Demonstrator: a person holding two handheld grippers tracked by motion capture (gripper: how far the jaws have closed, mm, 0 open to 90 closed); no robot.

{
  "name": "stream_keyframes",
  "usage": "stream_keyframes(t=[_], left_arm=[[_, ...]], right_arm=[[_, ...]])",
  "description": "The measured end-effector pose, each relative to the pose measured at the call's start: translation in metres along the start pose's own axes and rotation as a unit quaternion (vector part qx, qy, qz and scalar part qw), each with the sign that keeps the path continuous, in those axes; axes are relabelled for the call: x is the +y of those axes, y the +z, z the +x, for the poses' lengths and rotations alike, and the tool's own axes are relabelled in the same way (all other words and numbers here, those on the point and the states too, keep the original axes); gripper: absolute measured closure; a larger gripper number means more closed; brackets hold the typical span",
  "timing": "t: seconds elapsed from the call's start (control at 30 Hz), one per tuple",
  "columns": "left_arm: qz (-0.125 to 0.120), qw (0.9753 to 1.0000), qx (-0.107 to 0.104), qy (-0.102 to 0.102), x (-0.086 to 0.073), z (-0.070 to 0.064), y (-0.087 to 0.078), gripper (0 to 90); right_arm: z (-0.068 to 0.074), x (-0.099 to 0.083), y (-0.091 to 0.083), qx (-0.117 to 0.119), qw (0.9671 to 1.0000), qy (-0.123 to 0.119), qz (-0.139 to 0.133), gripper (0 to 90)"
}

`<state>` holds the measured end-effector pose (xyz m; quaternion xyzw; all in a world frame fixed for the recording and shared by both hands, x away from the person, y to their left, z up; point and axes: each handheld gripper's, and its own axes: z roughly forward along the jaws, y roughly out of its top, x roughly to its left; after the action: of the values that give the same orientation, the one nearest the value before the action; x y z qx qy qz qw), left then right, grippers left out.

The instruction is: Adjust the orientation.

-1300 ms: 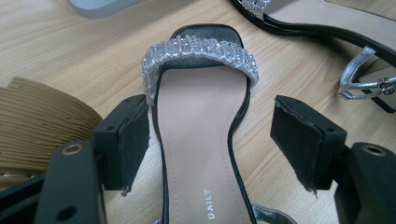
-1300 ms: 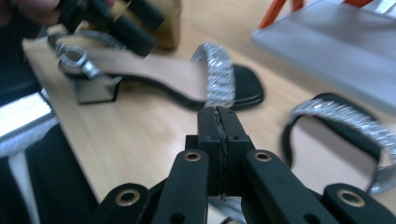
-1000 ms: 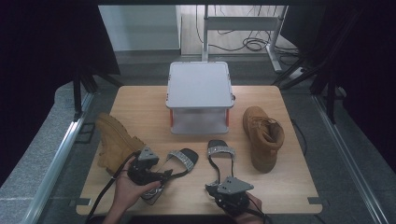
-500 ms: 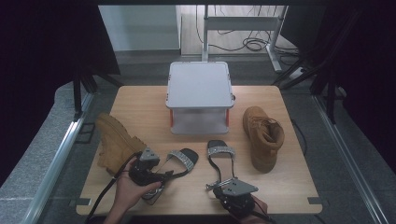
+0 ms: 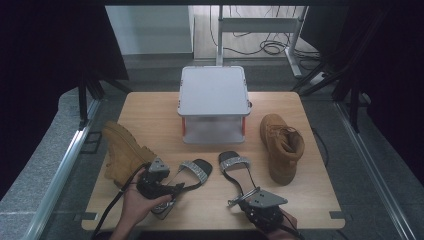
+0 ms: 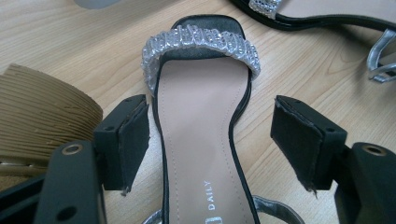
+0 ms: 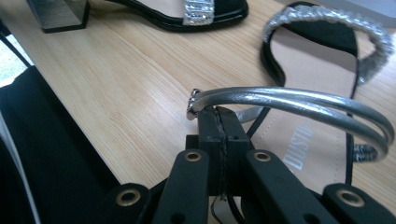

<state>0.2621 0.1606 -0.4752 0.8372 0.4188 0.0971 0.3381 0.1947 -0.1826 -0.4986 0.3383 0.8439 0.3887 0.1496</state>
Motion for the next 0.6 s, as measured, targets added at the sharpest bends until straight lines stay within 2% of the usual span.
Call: stream_keyframes(t=[0.3,0.6], left_arm=[[0.004,1.0000,0.001,0.002,0.000,0.000,0.002,28.2],[0.005,1.0000,0.001,0.002,0.000,0.000,0.002,28.3]], right_arm=[[-0.017,-0.009,-0.012,-0.022,0.9996,0.018,0.003,89.9],[-0.027,-0.013,-0.017,-0.034,0.9990,0.030,0.006,89.9]])
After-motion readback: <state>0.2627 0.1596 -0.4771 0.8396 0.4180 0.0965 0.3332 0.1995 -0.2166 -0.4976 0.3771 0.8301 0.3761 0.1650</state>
